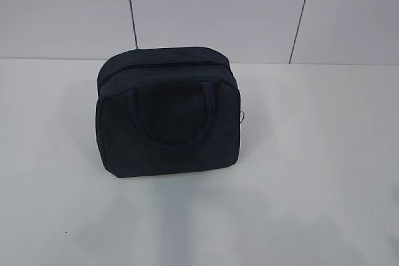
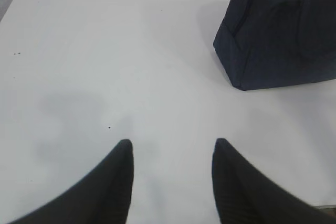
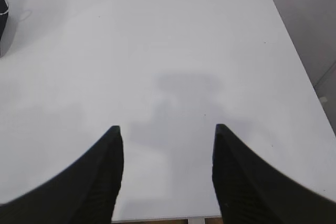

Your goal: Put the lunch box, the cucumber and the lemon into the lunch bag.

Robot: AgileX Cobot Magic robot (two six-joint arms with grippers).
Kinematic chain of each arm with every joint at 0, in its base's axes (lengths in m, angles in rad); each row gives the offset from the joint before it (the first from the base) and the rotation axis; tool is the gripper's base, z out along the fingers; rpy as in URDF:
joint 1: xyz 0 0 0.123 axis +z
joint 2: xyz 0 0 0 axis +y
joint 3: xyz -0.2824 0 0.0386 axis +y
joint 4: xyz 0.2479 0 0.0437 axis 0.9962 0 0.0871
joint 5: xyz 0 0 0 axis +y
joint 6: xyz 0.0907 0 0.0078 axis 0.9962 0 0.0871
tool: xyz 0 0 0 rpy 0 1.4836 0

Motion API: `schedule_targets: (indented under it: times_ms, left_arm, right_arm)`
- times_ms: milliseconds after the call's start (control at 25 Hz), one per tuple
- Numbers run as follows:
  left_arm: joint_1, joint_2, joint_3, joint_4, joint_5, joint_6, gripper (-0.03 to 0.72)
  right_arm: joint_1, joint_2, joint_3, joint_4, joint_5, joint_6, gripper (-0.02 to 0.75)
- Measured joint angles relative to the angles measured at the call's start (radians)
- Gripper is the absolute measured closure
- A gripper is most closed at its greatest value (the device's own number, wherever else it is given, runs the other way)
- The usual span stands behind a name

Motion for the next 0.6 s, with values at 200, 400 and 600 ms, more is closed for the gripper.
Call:
schedule_targets:
  times_ms: [200, 400, 600]
  left_arm:
    - [0.044, 0.000, 0.000, 0.000, 0.000, 0.000, 0.349]
    - [0.059, 0.000, 0.000, 0.000, 0.000, 0.000, 0.349]
    - [0.059, 0.000, 0.000, 0.000, 0.000, 0.000, 0.349]
  right_arm:
    - [0.000, 0.000, 0.000, -0.002, 0.000, 0.000, 0.303]
    - [0.000, 0.000, 0.000, -0.002, 0.000, 0.000, 0.303]
    - [0.010, 0.000, 0.000, -0.002, 0.000, 0.000, 0.303]
